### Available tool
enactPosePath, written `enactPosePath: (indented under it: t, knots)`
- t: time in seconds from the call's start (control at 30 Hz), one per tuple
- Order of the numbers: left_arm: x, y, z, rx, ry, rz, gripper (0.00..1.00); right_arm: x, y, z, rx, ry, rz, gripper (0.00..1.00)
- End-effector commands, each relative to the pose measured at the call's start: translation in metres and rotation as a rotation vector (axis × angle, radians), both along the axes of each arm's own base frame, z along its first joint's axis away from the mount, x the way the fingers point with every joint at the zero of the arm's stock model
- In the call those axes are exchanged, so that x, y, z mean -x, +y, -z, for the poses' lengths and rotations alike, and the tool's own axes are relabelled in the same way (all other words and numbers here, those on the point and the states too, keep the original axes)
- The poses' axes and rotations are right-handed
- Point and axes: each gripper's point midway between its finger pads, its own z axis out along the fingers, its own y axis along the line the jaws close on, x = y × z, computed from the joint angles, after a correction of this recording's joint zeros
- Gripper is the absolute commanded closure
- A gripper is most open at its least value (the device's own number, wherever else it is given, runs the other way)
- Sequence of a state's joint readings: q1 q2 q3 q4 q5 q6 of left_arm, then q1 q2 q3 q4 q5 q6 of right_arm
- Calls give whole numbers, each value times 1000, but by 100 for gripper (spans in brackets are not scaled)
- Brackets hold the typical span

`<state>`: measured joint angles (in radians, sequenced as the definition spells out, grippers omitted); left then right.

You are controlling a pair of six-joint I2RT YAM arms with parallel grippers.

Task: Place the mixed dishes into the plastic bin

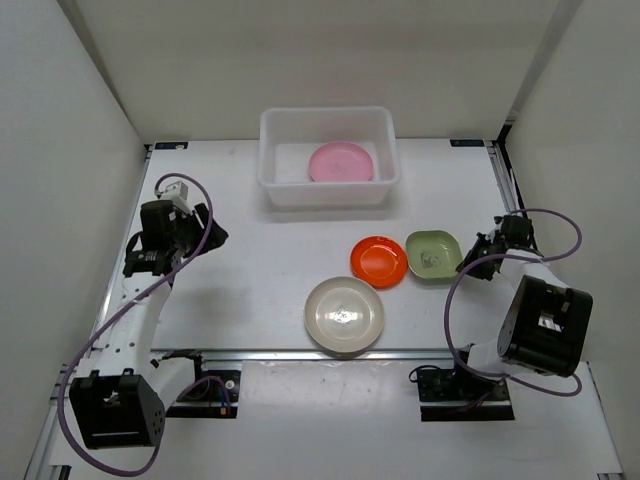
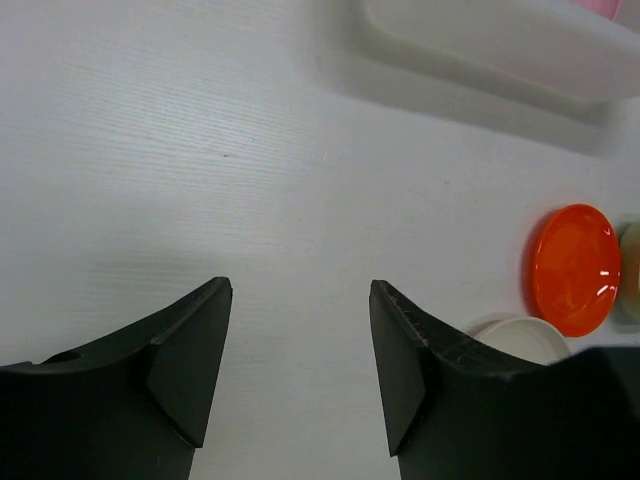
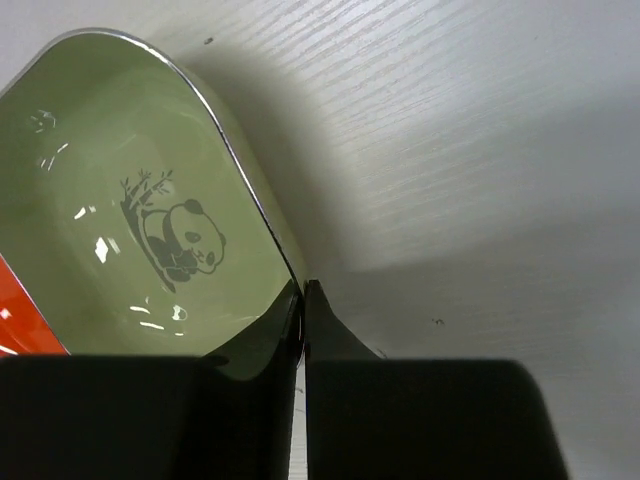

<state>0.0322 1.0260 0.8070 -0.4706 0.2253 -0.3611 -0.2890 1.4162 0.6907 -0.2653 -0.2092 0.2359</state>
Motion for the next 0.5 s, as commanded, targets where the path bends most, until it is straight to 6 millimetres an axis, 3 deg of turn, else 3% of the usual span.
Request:
enactPosePath:
  t: [0.0,0.03,0.07,0.2,0.27,0.37,0.43,0.47]
  knots:
    - [2,-3,-26,-29,-71,75,32,-21,-9,-34,-11,-103,24,100]
    - [-1,-3,-32,-26,-92,71,33,-19,-5,-40,-32,-103,22,100]
    - [-2,-5,-39,-13,-113,90,37,-24,-7,-59,-41,-162,36,100]
    - [-25,-3,-85,77,-245,76,51,-50,12,-158,-8,-433,22,100]
    - [-41,-4,-105,160,-287,68,54,-70,33,-209,2,-556,-22,100]
    - [-63,-10,-143,242,-420,80,55,-92,60,-247,-48,-651,-66,100]
    - [-74,-18,-153,327,-448,83,58,-112,75,-245,-75,-645,-97,100]
    - [-78,-20,-167,333,-502,100,59,-122,84,-255,-75,-670,-123,100]
